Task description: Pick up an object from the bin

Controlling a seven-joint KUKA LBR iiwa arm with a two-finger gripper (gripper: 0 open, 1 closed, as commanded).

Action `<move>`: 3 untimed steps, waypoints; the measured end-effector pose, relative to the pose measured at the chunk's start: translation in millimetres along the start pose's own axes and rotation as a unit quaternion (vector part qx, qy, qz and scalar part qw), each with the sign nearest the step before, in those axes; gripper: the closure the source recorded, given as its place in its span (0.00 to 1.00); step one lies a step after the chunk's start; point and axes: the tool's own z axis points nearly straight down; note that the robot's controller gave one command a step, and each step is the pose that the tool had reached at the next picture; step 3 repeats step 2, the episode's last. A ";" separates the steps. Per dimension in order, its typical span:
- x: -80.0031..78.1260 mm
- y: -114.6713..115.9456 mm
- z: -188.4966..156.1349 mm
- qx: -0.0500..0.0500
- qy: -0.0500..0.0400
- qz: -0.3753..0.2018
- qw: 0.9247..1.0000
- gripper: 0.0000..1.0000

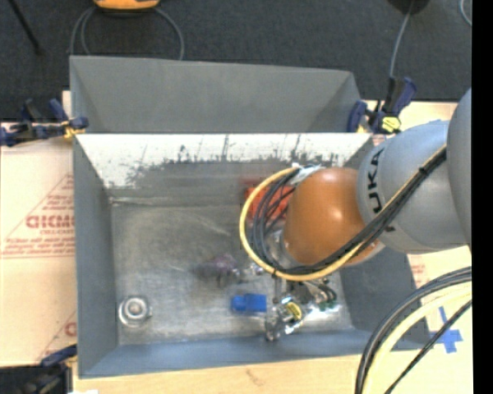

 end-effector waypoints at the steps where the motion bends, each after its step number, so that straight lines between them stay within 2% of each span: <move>1: -1.9 -0.6 -3.2 0.001 -0.003 0.001 1.000 1.00; 2: 10.1 -7.7 -119.0 0.003 -0.007 -0.055 0.998 1.00; 3: 10.1 -7.7 -119.0 0.003 -0.007 -0.055 0.998 1.00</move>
Offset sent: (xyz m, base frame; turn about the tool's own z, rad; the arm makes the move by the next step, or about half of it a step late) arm 0.0000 0.0000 0.0000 0.0000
